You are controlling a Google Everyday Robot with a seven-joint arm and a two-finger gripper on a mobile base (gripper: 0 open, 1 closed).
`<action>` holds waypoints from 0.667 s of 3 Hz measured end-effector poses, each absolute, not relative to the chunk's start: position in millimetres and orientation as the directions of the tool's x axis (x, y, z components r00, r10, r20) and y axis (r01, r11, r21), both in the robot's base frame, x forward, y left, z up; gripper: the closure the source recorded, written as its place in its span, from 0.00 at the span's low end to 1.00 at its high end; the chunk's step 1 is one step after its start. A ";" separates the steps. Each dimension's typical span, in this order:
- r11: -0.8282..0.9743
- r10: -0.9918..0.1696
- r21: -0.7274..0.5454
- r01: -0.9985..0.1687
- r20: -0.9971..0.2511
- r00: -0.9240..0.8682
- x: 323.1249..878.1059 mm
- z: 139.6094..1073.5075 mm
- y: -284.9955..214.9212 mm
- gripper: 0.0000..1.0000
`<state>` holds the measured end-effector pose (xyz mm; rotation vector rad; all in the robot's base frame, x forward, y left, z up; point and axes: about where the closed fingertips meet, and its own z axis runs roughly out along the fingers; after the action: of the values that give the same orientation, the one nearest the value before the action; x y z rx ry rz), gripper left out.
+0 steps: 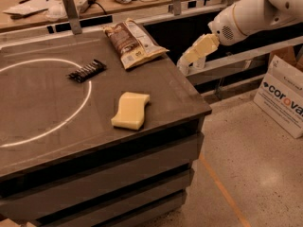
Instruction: Move brown chip bag near rxbar chocolate
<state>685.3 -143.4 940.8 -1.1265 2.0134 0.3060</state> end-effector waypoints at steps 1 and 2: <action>0.586 -0.604 -0.149 -0.796 -0.735 -0.307 687.8 938.7 -142.2 0.00; 0.580 -0.594 -0.162 -0.798 -0.755 -0.278 687.9 933.5 -137.0 0.00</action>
Offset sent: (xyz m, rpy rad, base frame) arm 0.0016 0.0115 -0.0137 0.0587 -0.0824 0.0140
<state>687.9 -137.0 933.5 -1.1111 1.9899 0.3157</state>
